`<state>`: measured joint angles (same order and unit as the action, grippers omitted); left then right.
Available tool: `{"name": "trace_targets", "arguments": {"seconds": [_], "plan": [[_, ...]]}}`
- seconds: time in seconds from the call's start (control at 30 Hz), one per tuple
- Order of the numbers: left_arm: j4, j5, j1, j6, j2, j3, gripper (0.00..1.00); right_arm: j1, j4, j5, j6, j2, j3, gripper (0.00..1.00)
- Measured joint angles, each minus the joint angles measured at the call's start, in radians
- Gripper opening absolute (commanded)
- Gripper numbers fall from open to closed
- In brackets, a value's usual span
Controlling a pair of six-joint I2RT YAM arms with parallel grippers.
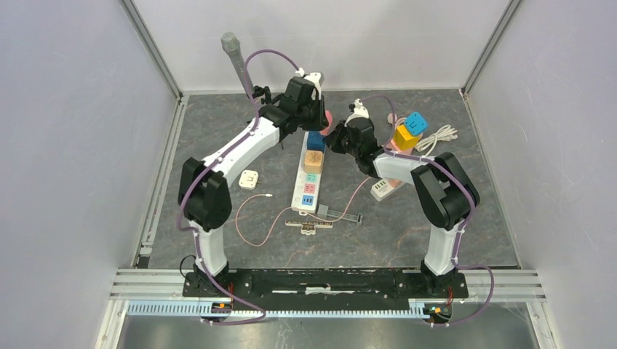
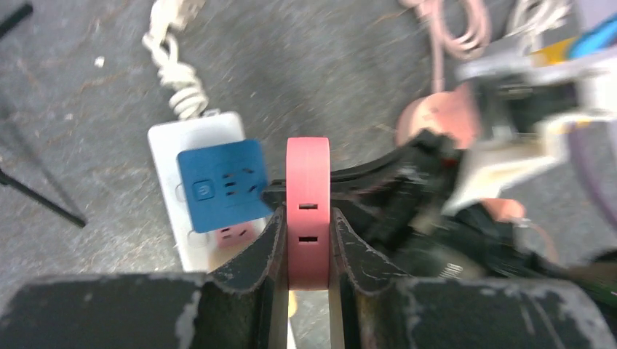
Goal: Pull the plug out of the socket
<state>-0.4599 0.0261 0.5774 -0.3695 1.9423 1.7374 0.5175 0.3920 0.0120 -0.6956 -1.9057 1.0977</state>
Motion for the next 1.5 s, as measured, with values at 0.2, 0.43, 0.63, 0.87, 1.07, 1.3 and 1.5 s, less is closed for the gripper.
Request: {"name": "trace_targets", "arguments": {"seconds": [0.2, 0.43, 0.63, 0.87, 1.07, 1.3, 1.5], "plan": [[0.048, 0.018, 0.017, 0.000, -0.108, -0.001, 0.02, 0.006, 0.005, -0.016, 0.003, -0.001, 0.001, 0.14], [0.038, -0.078, 0.018, 0.013, -0.210, -0.113, 0.02, 0.009, -0.130, -0.002, 0.073, -0.002, 0.087, 0.41], [0.018, -0.162, 0.011, 0.027, -0.393, -0.333, 0.02, 0.009, -0.310, 0.086, 0.145, -0.005, 0.277, 0.57], [0.029, -0.180, -0.050, 0.003, -0.559, -0.541, 0.02, 0.011, -0.262, 0.169, 0.143, 0.227, 0.079, 0.68], [-0.012, -0.154, -0.143, -0.080, -0.569, -0.616, 0.02, 0.053, -0.246, 0.172, 0.154, 0.409, -0.165, 0.71], [-0.032, 0.022, -0.279, -0.117, -0.439, -0.575, 0.02, 0.098, -0.258, 0.171, 0.159, 0.488, -0.296, 0.72], [-0.044, 0.181, -0.368, -0.116, -0.214, -0.481, 0.02, 0.098, -0.263, 0.168, 0.158, 0.524, -0.317, 0.72]]}}
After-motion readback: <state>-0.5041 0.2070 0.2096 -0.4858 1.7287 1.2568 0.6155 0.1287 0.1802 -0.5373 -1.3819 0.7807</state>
